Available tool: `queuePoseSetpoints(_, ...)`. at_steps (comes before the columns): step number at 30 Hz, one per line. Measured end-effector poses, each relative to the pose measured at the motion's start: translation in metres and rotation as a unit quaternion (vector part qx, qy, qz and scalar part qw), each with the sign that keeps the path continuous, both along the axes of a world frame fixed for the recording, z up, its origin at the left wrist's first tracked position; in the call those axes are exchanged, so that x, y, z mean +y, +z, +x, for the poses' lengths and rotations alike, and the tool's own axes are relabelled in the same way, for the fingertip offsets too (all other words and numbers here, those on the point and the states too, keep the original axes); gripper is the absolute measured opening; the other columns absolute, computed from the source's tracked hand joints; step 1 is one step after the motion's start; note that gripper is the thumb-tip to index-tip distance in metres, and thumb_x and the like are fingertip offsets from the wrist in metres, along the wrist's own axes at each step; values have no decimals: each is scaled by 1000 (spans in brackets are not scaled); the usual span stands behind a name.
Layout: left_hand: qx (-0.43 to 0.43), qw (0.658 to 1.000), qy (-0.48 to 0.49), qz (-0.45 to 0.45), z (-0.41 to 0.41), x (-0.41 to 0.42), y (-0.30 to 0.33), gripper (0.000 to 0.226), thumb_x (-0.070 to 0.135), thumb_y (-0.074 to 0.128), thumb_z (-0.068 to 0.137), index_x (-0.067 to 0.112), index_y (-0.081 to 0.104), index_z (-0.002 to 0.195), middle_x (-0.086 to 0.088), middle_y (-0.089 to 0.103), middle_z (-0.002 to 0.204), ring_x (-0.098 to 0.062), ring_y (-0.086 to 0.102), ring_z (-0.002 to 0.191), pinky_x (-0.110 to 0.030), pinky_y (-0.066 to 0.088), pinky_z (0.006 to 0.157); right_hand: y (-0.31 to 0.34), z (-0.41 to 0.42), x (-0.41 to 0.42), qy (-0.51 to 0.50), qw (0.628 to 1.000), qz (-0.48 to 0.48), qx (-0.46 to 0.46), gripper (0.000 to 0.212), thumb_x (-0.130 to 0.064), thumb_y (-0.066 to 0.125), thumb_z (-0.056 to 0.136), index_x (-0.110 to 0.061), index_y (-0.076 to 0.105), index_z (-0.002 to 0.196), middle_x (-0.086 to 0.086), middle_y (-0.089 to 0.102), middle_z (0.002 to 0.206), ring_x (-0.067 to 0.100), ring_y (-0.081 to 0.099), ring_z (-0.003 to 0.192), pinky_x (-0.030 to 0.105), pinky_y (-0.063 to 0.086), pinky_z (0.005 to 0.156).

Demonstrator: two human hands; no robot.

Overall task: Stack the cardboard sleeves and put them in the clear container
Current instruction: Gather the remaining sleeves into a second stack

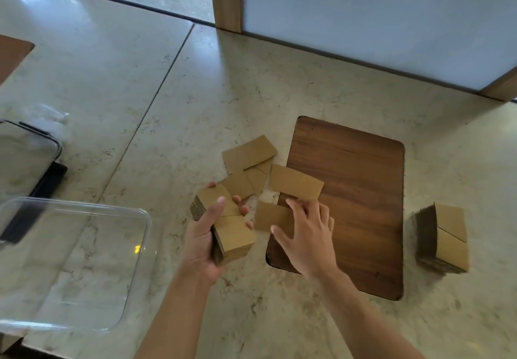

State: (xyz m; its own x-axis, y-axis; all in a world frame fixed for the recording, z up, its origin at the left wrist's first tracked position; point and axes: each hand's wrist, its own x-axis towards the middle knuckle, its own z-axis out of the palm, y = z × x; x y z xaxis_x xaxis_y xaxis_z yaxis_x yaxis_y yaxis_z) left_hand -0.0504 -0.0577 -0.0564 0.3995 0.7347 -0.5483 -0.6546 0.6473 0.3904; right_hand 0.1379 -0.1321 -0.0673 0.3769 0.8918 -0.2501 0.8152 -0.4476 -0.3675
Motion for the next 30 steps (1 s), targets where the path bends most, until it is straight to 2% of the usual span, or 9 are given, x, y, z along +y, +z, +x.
queuePoseSetpoints(4, 76, 996, -22, 43, -7, -1, -1, 66, 31, 100, 67, 29, 69, 125, -18, 73, 104, -34, 72, 85, -47, 62, 68, 4, 11, -11, -7, 999, -35, -4, 50, -56, 68, 92, -27, 61, 132, -6, 57, 117, 19, 52, 106, 33, 41, 94)
queuePoseSetpoints(7, 150, 986, -35, 65, -6, 1, -2, 74, 36, 103, 59, 26, 68, 124, -20, 71, 102, -37, 73, 83, -48, 63, 65, 13, 25, -4, -145, 964, -11, 221, 21, -42, 64, 100, -23, 69, 92, -4, 69, 90, 25, 64, 82, 23, 47, 66)
queuePoseSetpoints(11, 205, 974, -72, 68, 14, 3, 0, 89, 45, 105, 52, 24, 66, 129, -20, 76, 109, -40, 78, 91, -55, 65, 68, 30, 2, 16, -248, 854, 50, 454, 28, -38, 56, 105, -25, 79, 96, -9, 81, 89, 6, 75, 78, 19, 59, 62)
queuePoseSetpoints(13, 224, 967, -93, 72, 28, 5, -3, 74, 34, 100, 64, 24, 66, 129, -20, 77, 115, -37, 79, 94, -53, 65, 69, 24, -16, 22, -174, 897, 47, 403, 29, -42, 55, 105, -27, 79, 96, -7, 77, 85, 4, 70, 76, 18, 56, 64)
queuePoseSetpoints(16, 208, 973, -87, 42, 36, 10, -9, 49, 3, 82, 80, 28, 72, 120, -19, 79, 108, -33, 80, 84, -47, 63, 66, 10, -10, 31, -59, 982, 90, 153, 28, -49, 59, 101, -30, 77, 112, -11, 60, 96, 7, 58, 88, 24, 52, 80)
queuePoseSetpoints(20, 103, 993, -51, 39, 29, 20, -9, 54, -5, 74, 80, 19, 67, 127, -28, 74, 112, -42, 75, 89, -53, 63, 71, 8, 35, 59, -77, 995, 54, 21, 63, -50, 67, 95, -23, 50, 149, 0, 47, 133, 20, 42, 126, 41, 41, 113)
queuePoseSetpoints(23, 80, 995, -37, 40, 25, 24, -9, 51, 2, 81, 80, 23, 67, 124, -27, 72, 117, -41, 72, 92, -55, 62, 79, 8, 52, 75, -17, 996, -77, -34, 72, -60, 69, 88, -28, 46, 149, -1, 48, 136, 24, 45, 127, 44, 36, 112)
queuePoseSetpoints(26, 100, 994, -40, 26, 27, 29, -7, 53, 13, 87, 79, 26, 66, 125, -26, 72, 120, -41, 71, 95, -53, 61, 81, 18, 71, 77, -58, 991, -112, 56, 27, -50, 66, 95, -27, 63, 111, -3, 60, 108, 14, 61, 92, 33, 51, 82)
queuePoseSetpoints(30, 159, 983, -67, 56, 41, 31, -2, 64, 26, 97, 68, 24, 66, 125, -24, 75, 117, -40, 75, 93, -52, 63, 76, 30, 66, 60, -201, 923, -17, 326, 34, -40, 50, 108, -22, 73, 91, -12, 69, 68, 2, 61, 57, 17, 47, 49)
